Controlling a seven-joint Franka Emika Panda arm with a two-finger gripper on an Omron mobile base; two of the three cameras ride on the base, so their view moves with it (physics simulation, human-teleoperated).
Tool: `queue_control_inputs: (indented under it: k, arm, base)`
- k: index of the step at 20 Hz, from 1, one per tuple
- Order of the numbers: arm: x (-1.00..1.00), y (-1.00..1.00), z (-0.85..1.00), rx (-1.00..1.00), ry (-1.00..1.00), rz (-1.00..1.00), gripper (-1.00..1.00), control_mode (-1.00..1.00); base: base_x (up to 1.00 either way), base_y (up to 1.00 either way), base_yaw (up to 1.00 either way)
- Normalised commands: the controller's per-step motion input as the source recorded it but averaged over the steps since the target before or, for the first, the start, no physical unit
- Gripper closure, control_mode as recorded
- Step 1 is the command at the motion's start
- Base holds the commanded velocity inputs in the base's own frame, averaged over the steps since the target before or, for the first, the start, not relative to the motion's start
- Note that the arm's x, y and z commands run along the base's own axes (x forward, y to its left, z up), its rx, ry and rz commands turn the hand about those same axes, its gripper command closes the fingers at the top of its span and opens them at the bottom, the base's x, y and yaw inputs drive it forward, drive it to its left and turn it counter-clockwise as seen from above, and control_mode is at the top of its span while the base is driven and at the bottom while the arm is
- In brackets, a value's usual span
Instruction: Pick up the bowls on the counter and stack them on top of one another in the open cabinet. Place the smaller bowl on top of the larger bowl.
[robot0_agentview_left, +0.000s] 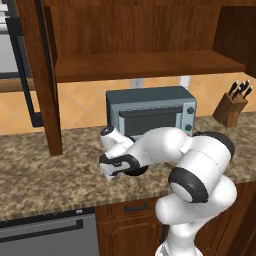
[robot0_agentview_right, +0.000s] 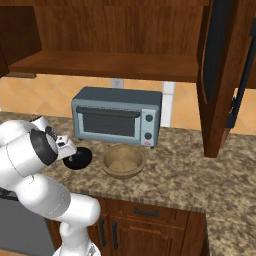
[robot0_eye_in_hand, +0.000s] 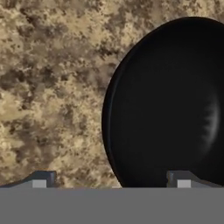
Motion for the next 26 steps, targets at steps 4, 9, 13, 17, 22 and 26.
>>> queue_control_inputs:
  k: [4, 9, 13, 17, 22, 26]
  arm:
    - [0.23, -0.11, -0.19, -0.03, -0.04, 0.0, -1.0, -1.0]
    - [0.21, -0.07, -0.17, -0.02, 0.0, 0.0, 1.0, -1.0]
    - [0.0, 0.0, 0.0, 0.0, 0.0, 0.0, 1.0, -1.0]
    - [0.0, 0.0, 0.01, 0.0, 0.0, 0.0, 1.0, -1.0]
    - [-0.03, 0.0, 0.26, -0.07, -0.05, 0.0, 1.0, -1.0]
    - [-0.16, 0.0, 0.93, -0.22, -0.36, 0.0, 1.0, -1.0]
  base:
    - [0.0, 0.0, 0.0]
    - [0.0, 0.0, 0.0]
    - [0.0, 0.0, 0.0]
    - [0.0, 0.0, 0.0]
    - [0.0, 0.0, 0.0]
    - [0.0, 0.0, 0.0]
